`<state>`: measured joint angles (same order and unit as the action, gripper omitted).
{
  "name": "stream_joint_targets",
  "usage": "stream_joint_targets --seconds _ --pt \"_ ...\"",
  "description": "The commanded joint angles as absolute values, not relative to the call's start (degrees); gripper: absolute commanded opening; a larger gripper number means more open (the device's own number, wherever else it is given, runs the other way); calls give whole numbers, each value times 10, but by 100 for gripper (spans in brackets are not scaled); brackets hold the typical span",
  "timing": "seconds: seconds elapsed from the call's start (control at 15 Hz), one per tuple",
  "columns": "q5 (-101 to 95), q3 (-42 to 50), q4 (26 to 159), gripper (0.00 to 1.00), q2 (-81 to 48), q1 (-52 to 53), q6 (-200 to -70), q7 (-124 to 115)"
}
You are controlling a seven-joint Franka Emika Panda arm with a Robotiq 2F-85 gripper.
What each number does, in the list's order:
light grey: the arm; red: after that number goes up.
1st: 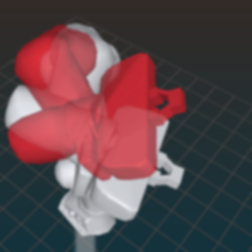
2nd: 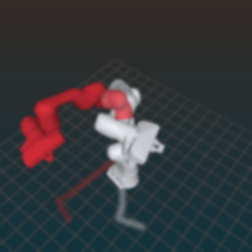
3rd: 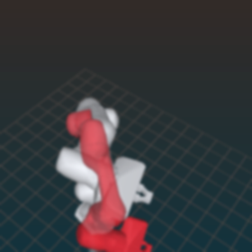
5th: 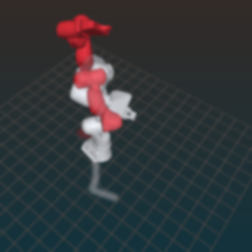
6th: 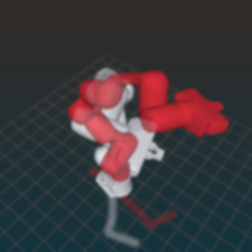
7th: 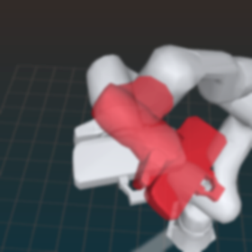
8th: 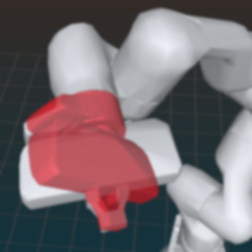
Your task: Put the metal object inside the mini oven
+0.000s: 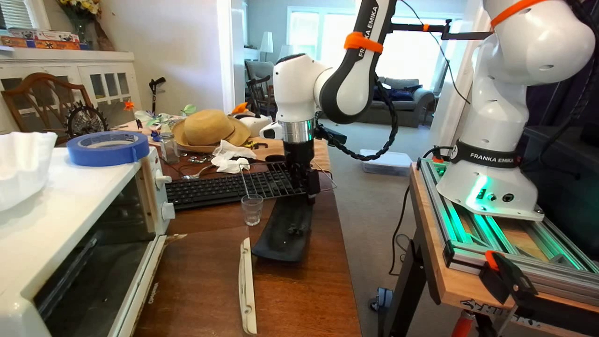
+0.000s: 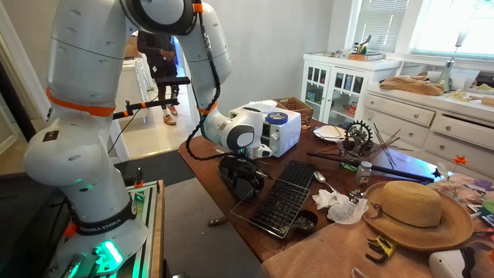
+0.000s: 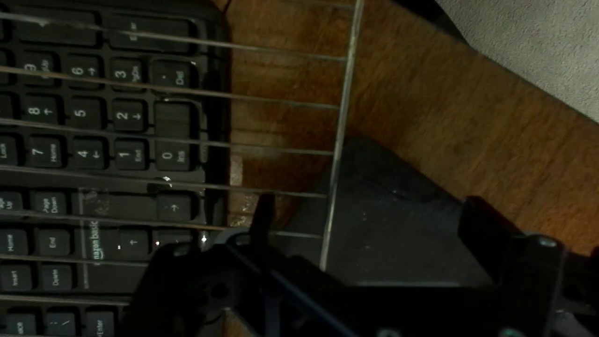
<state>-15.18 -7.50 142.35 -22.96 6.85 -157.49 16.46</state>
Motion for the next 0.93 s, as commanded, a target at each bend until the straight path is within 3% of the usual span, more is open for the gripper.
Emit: stream_joint_targets --seconds 0.0,0.87 --pt "-161 -63 1451 100 -208 88 -1593 122" --pt "-294 30 1462 100 -212 169 -1605 38"
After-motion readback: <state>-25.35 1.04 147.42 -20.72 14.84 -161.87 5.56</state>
